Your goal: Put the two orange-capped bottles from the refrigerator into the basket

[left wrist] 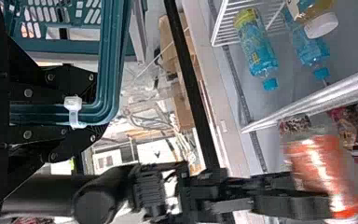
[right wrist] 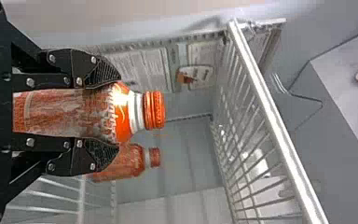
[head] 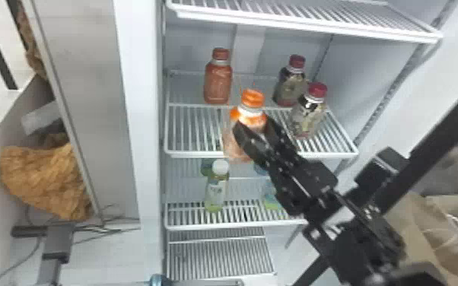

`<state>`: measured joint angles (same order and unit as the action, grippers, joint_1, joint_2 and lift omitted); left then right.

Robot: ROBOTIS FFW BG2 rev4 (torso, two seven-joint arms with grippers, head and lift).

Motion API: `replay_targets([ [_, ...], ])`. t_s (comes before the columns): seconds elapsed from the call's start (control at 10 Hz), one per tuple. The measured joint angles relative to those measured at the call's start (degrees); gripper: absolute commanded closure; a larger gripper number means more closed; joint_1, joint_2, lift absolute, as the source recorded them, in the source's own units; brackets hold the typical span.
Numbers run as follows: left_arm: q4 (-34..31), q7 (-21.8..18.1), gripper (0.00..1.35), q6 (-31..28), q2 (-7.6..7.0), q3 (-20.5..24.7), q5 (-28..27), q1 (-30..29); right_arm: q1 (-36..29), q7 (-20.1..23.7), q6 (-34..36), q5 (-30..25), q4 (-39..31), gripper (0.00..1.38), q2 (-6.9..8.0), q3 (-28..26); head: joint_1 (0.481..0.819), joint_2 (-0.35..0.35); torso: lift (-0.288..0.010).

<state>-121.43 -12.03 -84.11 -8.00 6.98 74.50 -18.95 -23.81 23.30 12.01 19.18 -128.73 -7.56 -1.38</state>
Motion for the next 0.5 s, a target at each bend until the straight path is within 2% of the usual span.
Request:
replay_targets([
  [0.3,0.0,0.0,1.21,0.4,-0.05,0.7,-0.3,0.0,-11.3,4.1,10.6,-0.5,-11.9,0.88,0.17,-2.8,0.695,-0.222,-0.040],
  [0.5,0.0,-0.1,1.21,1.3,-0.18,0.8,-0.9,0.0,-15.3,7.1,14.7,-0.8,-14.7,0.88,0.10,-4.1,0.695,-0.215,-0.040],
])
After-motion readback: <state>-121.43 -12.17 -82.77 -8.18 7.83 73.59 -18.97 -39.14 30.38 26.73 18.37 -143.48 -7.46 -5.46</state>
